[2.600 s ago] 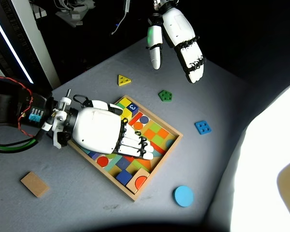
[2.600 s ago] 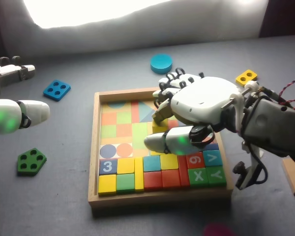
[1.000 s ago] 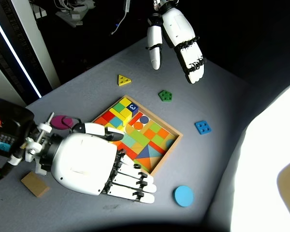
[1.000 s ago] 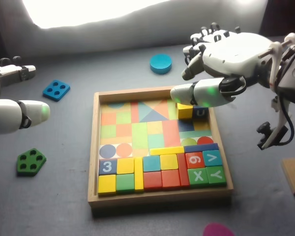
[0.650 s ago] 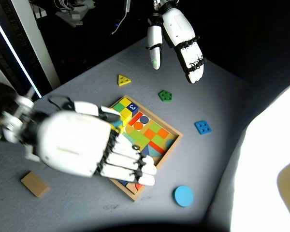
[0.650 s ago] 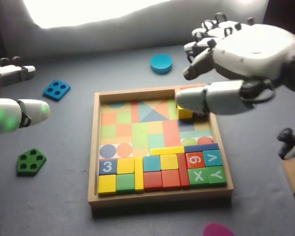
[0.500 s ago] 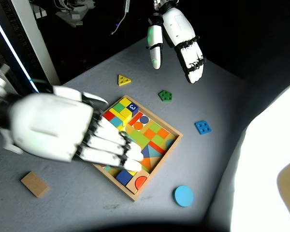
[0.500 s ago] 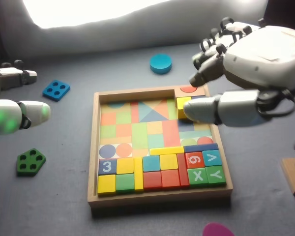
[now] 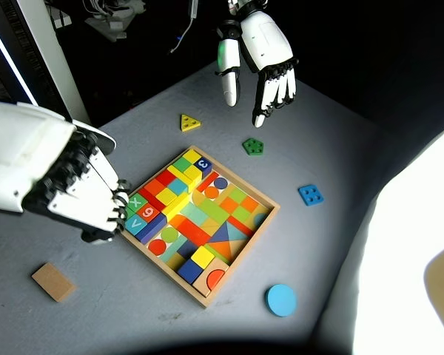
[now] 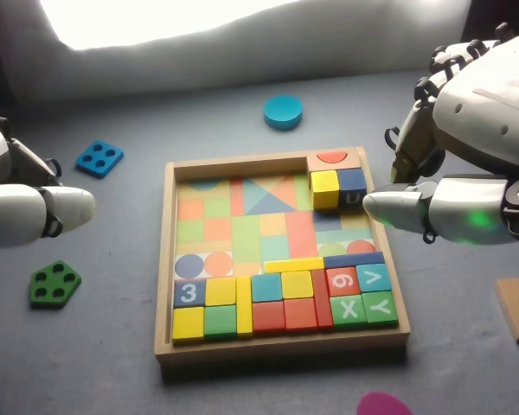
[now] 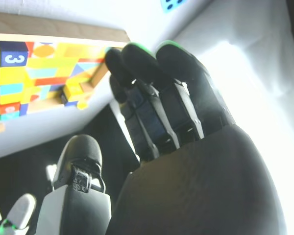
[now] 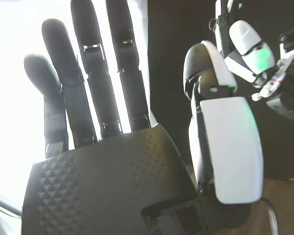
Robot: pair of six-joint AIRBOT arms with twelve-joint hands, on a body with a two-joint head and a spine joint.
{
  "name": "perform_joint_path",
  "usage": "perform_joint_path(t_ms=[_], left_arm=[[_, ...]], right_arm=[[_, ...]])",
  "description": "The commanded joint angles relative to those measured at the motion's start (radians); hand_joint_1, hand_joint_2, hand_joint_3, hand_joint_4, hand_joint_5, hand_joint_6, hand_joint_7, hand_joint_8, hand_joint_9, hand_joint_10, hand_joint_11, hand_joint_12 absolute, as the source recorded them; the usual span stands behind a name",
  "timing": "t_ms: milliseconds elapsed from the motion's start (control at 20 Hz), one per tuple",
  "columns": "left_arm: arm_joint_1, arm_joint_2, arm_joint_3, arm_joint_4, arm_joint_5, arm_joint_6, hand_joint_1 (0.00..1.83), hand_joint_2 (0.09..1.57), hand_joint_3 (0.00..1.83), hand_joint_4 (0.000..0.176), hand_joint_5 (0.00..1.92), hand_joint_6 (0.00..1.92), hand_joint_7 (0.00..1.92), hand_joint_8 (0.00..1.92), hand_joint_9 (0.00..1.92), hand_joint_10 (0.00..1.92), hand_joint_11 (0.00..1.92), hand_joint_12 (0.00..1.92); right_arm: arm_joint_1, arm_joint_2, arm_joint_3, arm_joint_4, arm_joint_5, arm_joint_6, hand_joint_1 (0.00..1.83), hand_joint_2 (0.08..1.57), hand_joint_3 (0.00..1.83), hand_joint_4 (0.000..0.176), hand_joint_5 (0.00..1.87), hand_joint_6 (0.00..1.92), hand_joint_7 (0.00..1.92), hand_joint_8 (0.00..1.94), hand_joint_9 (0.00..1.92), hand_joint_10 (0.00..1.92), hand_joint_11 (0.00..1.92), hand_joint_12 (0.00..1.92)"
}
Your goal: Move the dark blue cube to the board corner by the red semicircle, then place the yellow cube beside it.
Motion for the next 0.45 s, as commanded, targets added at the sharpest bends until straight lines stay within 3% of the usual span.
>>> perform_joint_path(t_ms=[0, 100, 300, 400], left_arm=[[-0.008, 0.006, 0.012, 0.028, -0.059, 0.0, 0.16, 1.35, 0.0, 0.0, 0.73, 0.42, 0.83, 0.86, 0.7, 1.34, 0.43, 1.79], [-0.008, 0.005, 0.018, 0.028, -0.057, -0.001, 0.16, 1.34, 0.0, 0.0, 0.67, 0.61, 0.82, 0.9, 0.7, 1.35, 0.46, 1.79], [-0.009, 0.002, 0.03, 0.028, -0.049, -0.002, 0.08, 1.37, 0.0, 0.0, 0.6, 0.66, 0.79, 0.88, 0.66, 1.33, 0.44, 1.77], [-0.009, 0.002, 0.032, 0.028, -0.049, -0.004, 0.13, 1.35, 0.0, 0.0, 0.61, 0.65, 0.79, 0.87, 0.67, 1.31, 0.42, 1.77]], right_arm=[[0.005, 0.005, 0.0, -0.028, 0.095, -0.004, 0.23, 1.23, 0.0, 0.0, 1.04, 0.34, 1.03, 0.45, 0.67, 1.26, 0.41, 1.85], [0.009, 0.004, 0.0, -0.028, 0.097, -0.005, 0.22, 1.23, 0.0, 0.0, 0.98, 0.46, 0.93, 0.65, 0.64, 1.28, 0.39, 1.86], [0.012, 0.0, 0.0, -0.029, 0.096, -0.029, 0.21, 1.23, 0.0, 0.0, 0.95, 0.45, 0.92, 0.62, 0.62, 1.28, 0.32, 1.9], [0.015, -0.003, 0.0, -0.032, 0.095, -0.029, 0.18, 1.23, 0.0, 0.0, 0.98, 0.4, 0.97, 0.53, 0.65, 1.26, 0.34, 1.88]])
